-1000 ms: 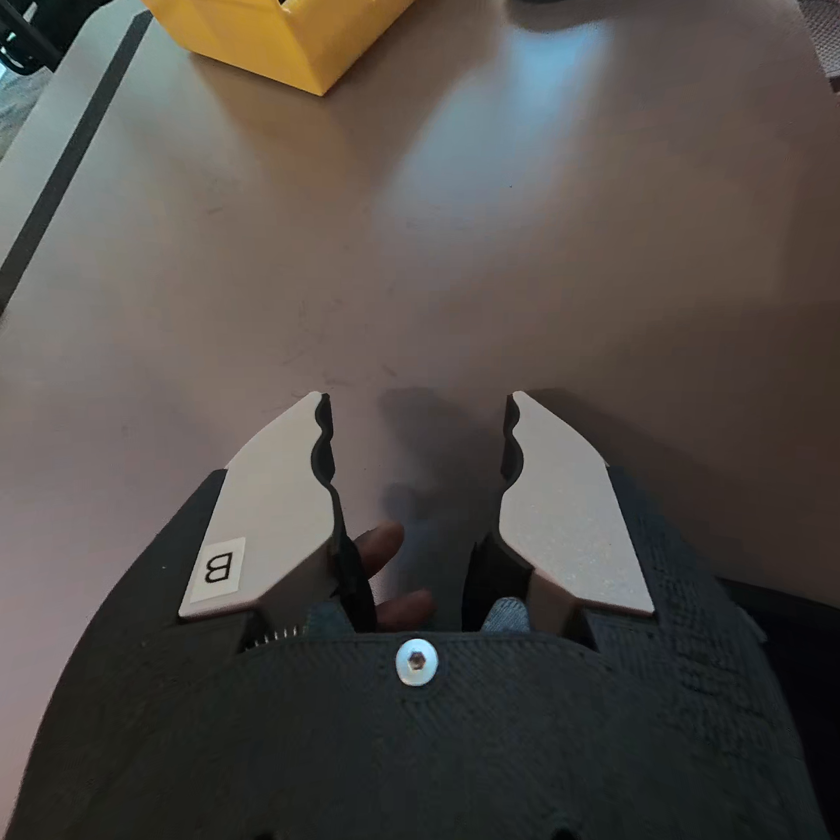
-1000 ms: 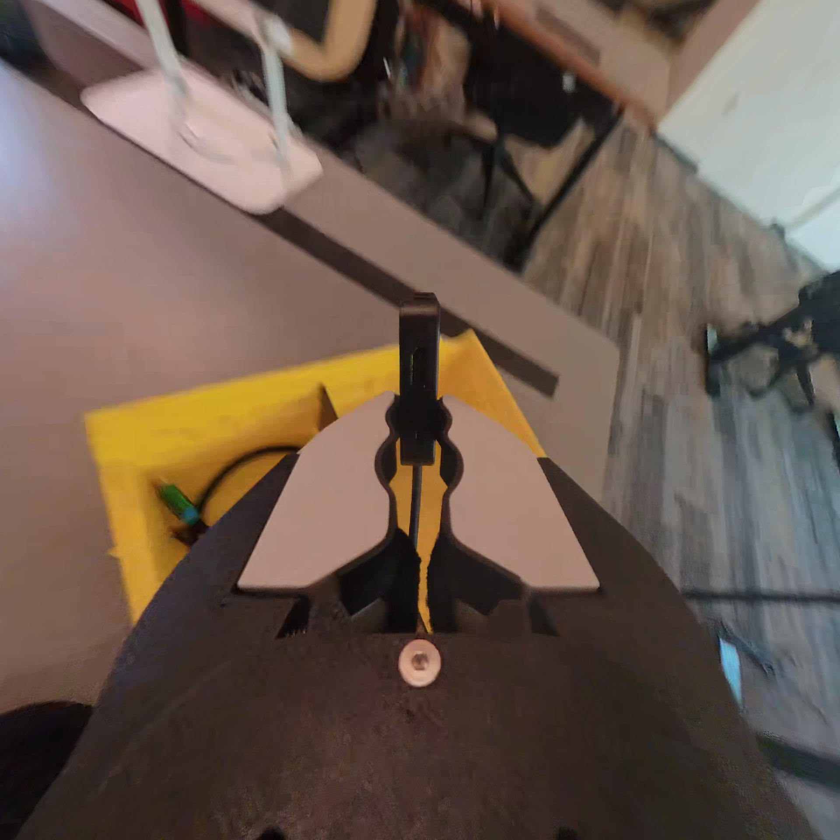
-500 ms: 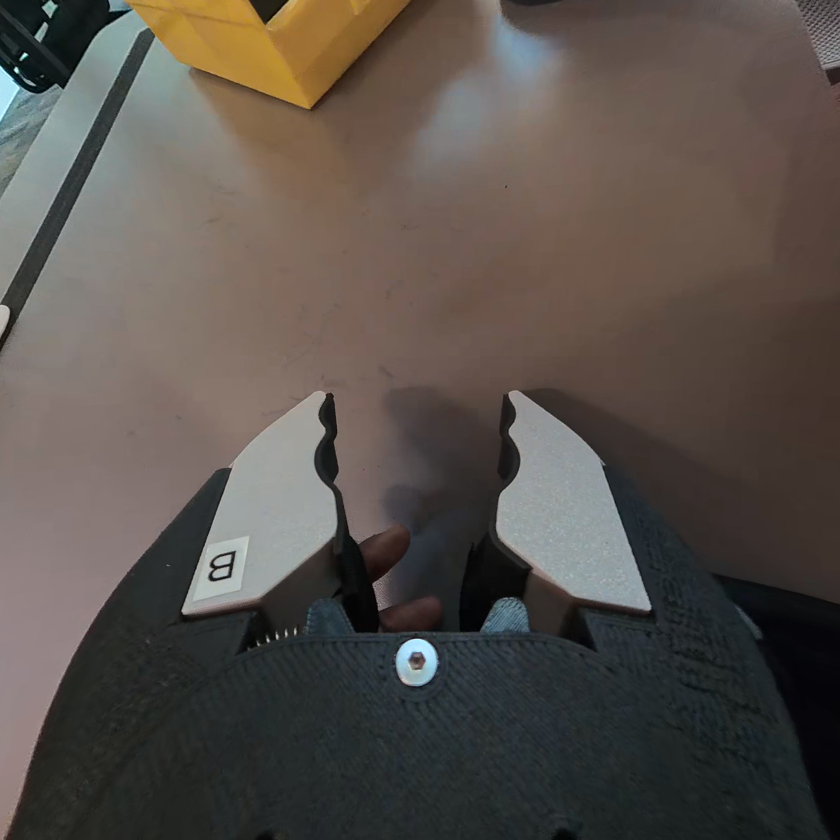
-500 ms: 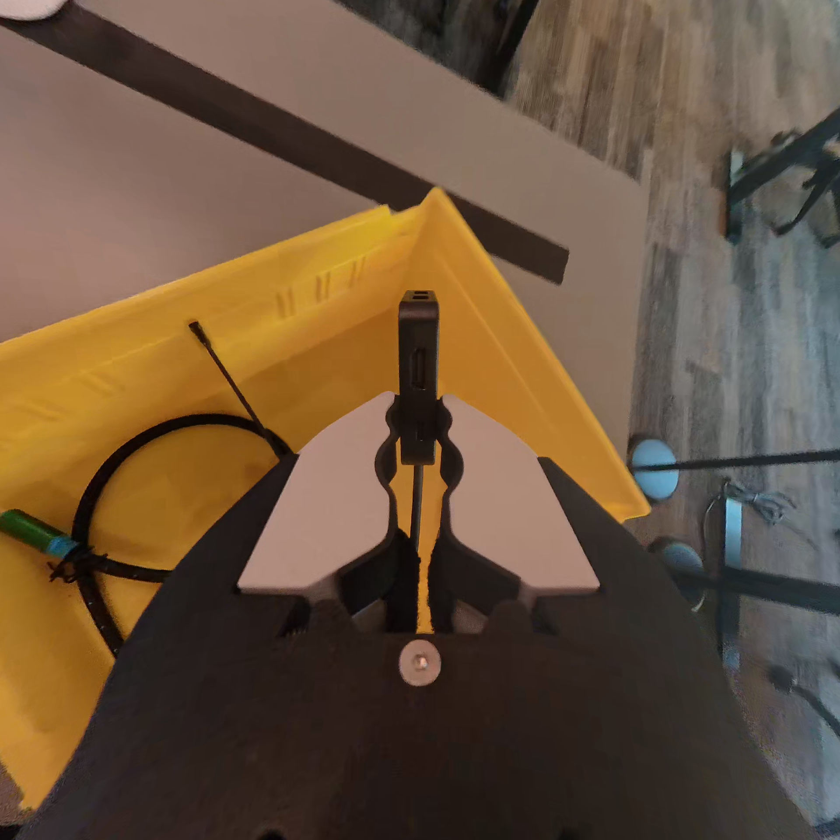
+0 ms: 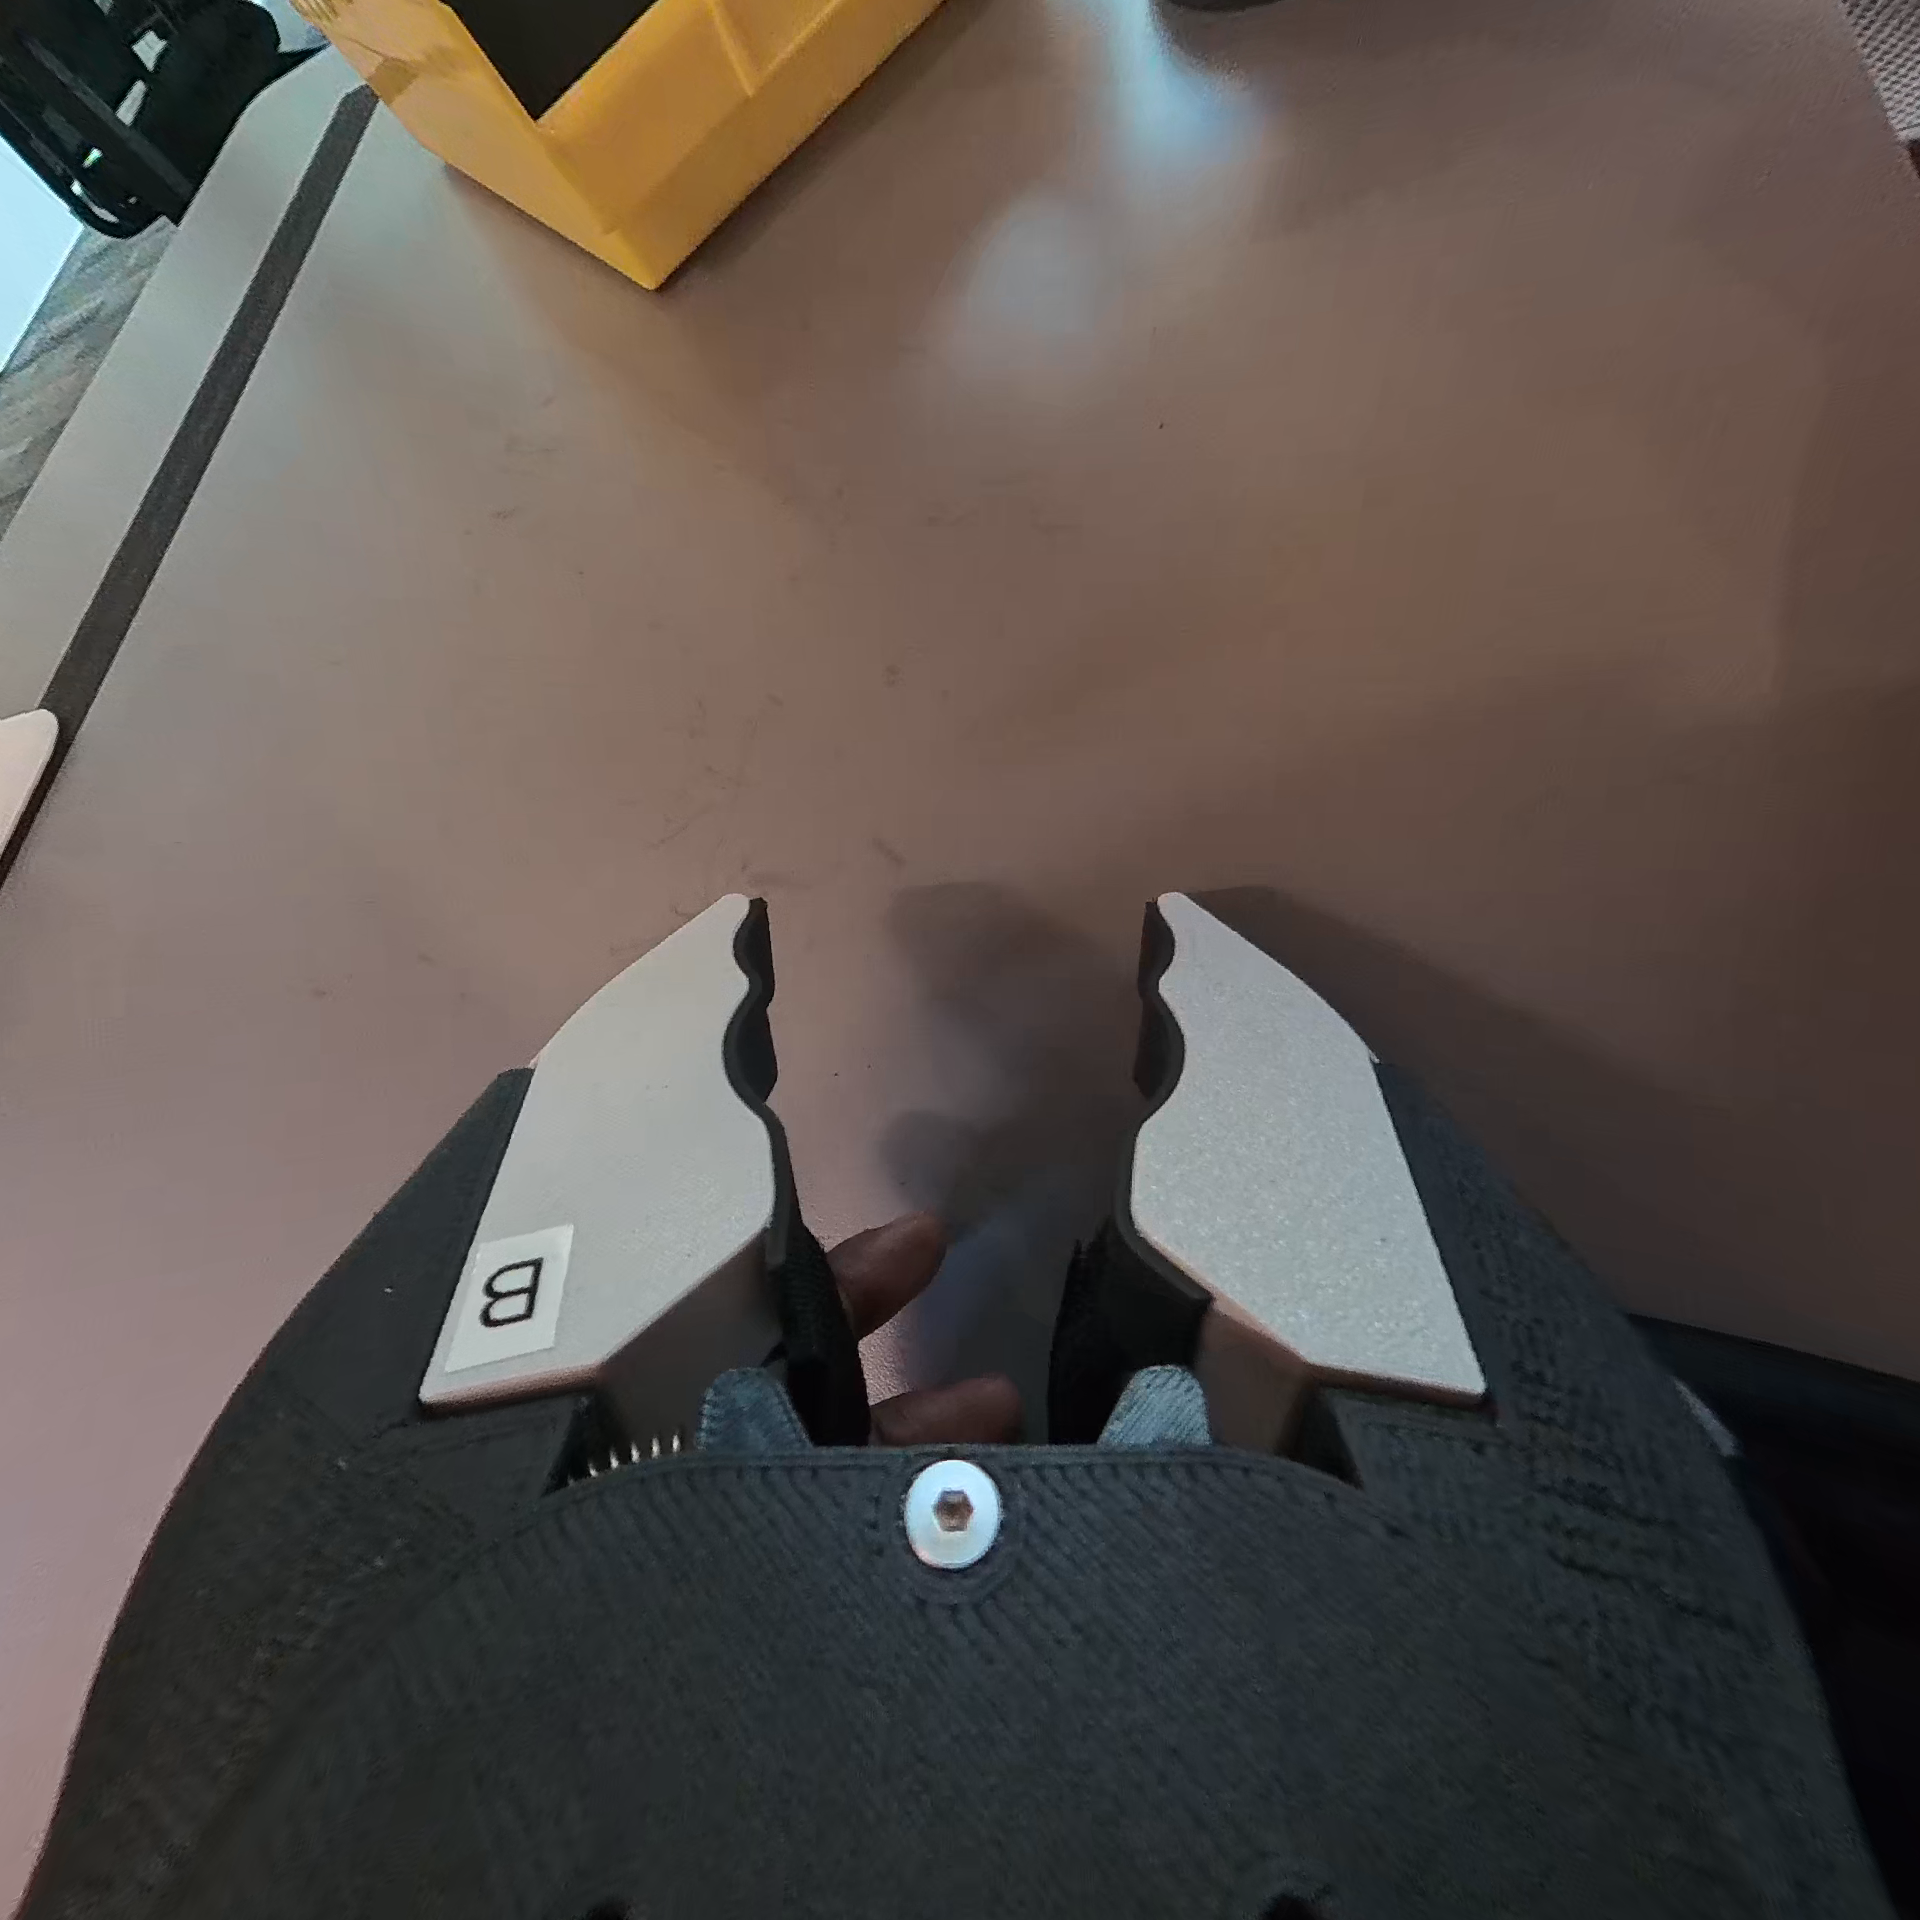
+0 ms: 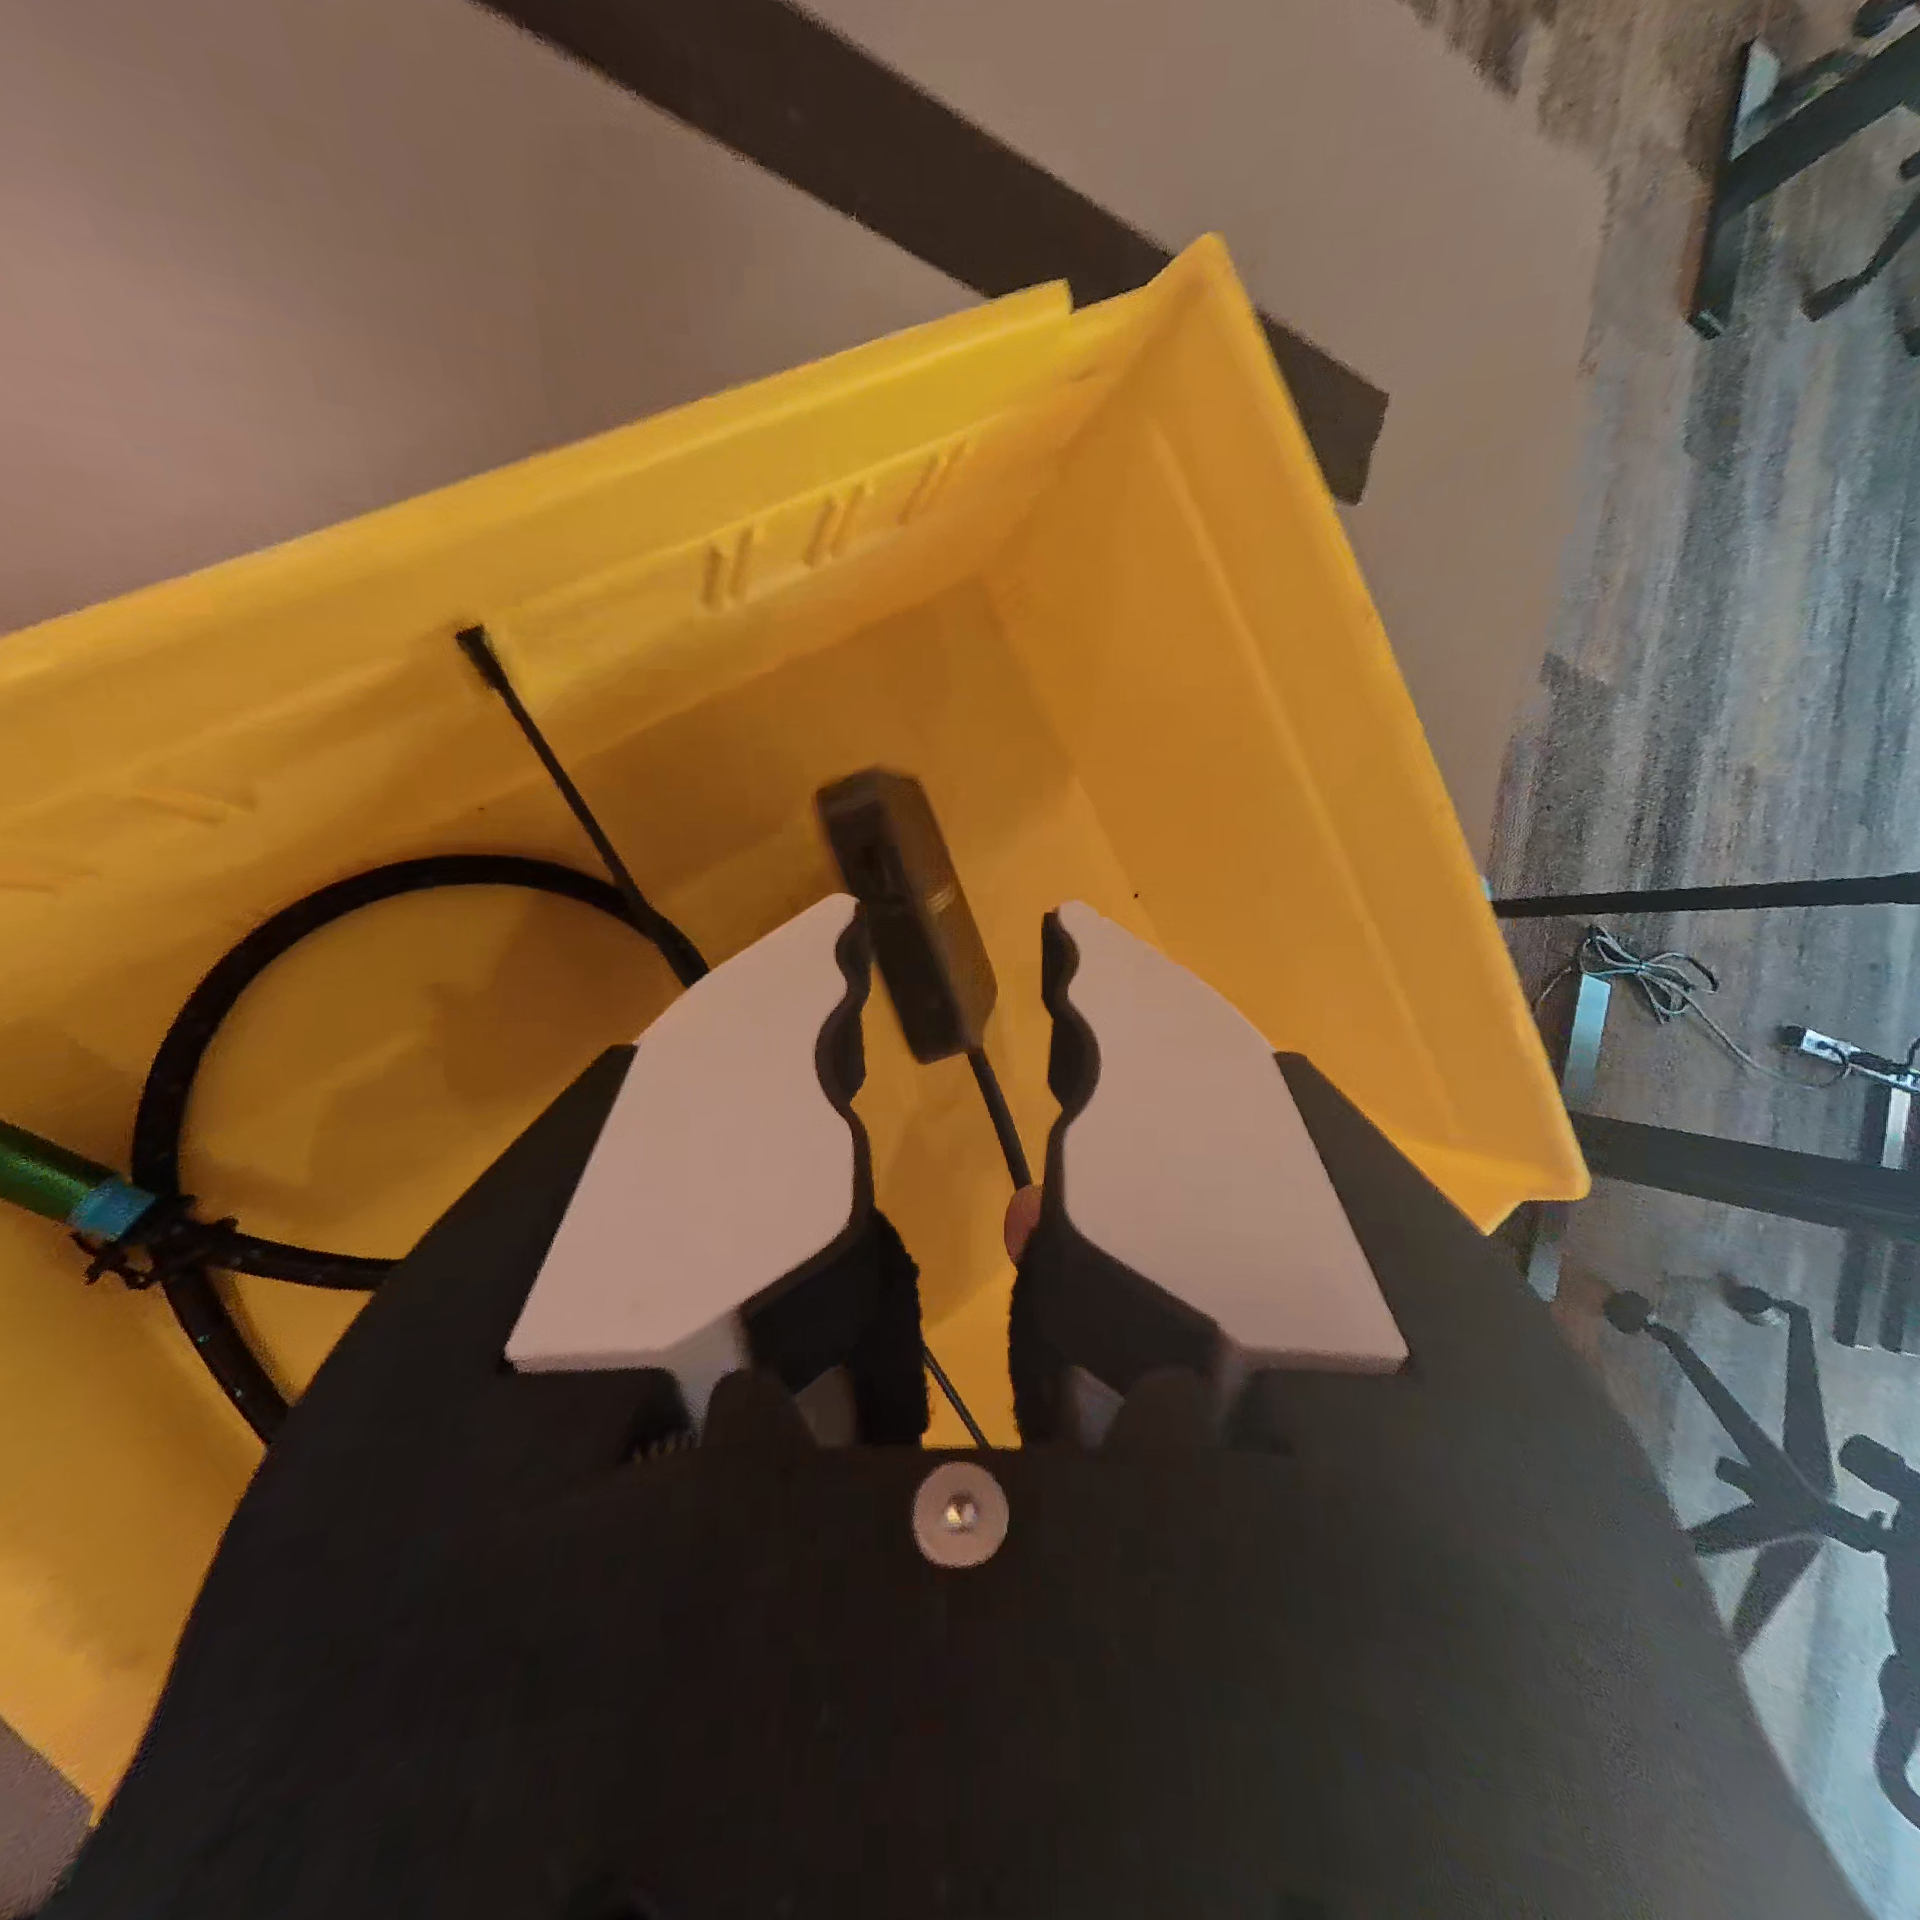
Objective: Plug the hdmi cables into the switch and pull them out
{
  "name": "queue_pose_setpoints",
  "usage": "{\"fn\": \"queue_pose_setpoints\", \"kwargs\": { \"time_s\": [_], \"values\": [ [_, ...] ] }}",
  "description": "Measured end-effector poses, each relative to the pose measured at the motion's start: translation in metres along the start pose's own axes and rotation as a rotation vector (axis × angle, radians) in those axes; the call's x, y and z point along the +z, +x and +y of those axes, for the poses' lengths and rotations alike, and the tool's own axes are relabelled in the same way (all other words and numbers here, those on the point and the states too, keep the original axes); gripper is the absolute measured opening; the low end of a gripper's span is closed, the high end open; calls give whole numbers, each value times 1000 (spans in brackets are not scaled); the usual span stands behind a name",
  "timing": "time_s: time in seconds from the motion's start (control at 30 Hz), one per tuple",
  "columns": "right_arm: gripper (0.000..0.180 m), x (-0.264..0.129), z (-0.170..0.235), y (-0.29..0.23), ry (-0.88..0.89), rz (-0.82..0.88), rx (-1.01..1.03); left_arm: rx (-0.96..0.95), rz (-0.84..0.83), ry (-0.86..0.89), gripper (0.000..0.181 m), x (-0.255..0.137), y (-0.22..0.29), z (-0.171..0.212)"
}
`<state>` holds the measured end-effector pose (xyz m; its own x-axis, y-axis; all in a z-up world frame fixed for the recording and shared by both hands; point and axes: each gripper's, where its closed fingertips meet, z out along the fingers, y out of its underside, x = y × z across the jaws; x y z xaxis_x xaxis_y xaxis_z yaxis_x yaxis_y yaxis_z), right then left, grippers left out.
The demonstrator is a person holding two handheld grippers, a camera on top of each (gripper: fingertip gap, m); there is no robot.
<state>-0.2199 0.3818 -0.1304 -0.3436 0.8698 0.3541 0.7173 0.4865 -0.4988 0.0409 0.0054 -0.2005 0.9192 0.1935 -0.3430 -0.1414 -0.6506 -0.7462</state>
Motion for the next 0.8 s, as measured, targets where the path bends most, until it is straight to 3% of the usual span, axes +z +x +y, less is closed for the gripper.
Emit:
{"fn": "queue_pose_setpoints", "kwargs": {
  "time_s": [0.03,0.17,0.4,0.5,0.6,0.7,0.8],
  "values": [
    [36,-4,-3,3,26,8,13,0,0,0,67,0,0,0],
    [52,-21,-13,9,110,21,39,1,0,0,67,0,0,0],
    [59,-85,-36,19,338,56,37,1,0,0,66,0,0,0],
    [61,-134,-62,7,579,23,-24,1,0,0,66,1,-1,0],
    [63,-205,-91,-8,959,-6,-65,2,-1,1,66,1,-1,0],
    [70,-271,-98,-3,1316,-44,25,3,-1,1,66,1,-1,0],
    [78,-305,-88,4,1478,-155,133,4,0,1,66,1,-1,0]
  ]
}}
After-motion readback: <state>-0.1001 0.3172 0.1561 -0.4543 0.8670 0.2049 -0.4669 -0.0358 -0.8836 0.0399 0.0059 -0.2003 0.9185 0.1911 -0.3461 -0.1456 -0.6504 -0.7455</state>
